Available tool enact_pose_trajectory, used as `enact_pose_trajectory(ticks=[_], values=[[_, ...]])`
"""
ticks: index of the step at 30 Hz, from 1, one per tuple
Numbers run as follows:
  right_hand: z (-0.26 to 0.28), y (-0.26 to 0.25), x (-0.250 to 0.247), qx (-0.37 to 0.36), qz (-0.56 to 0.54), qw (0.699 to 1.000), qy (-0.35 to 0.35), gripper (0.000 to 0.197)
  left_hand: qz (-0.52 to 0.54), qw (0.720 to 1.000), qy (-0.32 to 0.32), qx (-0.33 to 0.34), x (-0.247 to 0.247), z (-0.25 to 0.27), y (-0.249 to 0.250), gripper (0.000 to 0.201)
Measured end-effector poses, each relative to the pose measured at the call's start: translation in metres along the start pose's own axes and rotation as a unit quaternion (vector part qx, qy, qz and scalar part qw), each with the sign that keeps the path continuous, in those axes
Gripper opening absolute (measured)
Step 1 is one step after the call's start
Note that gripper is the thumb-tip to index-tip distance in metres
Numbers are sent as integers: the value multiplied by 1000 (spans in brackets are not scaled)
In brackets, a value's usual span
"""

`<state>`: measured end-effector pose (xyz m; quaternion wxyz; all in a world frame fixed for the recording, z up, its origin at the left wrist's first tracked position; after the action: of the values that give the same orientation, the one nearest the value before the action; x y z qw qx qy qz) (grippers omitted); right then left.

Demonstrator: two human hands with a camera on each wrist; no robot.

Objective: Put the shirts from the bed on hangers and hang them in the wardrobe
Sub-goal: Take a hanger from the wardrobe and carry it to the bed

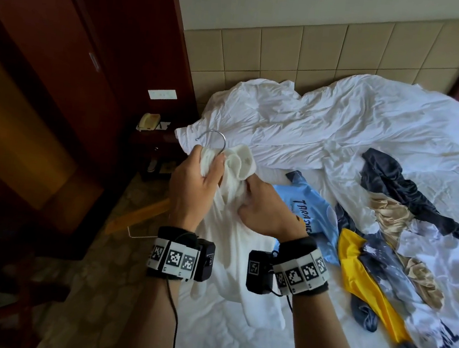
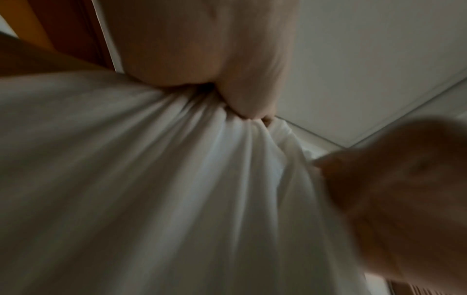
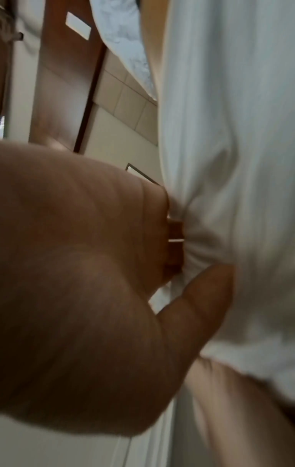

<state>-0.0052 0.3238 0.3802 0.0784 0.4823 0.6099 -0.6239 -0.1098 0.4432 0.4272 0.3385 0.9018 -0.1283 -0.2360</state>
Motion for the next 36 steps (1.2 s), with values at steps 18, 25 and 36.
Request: enact_pose_trajectory(ticks=[18, 25, 36], values=[[6, 8, -14, 40, -45, 991, 120, 84, 208, 934, -176, -232, 36, 17, 3, 130], [11, 7, -23, 123, -79, 967, 210, 81, 233, 934, -211, -168, 48, 20, -2, 94], [17, 24, -42, 212, -96, 917, 323, 69, -204, 954, -198, -99, 15, 9, -41, 69]])
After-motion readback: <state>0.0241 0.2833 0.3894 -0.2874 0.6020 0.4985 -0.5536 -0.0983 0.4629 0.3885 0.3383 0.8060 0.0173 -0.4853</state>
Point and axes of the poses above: each hand's wrist, its own z-axis away from the middle knuckle, its own x-axis out of the palm, y = z × x, the point moved 4 cm from there along -z, towards the middle knuckle, and after that the axes turned 8 degrees about z, right-handed, at the moved point
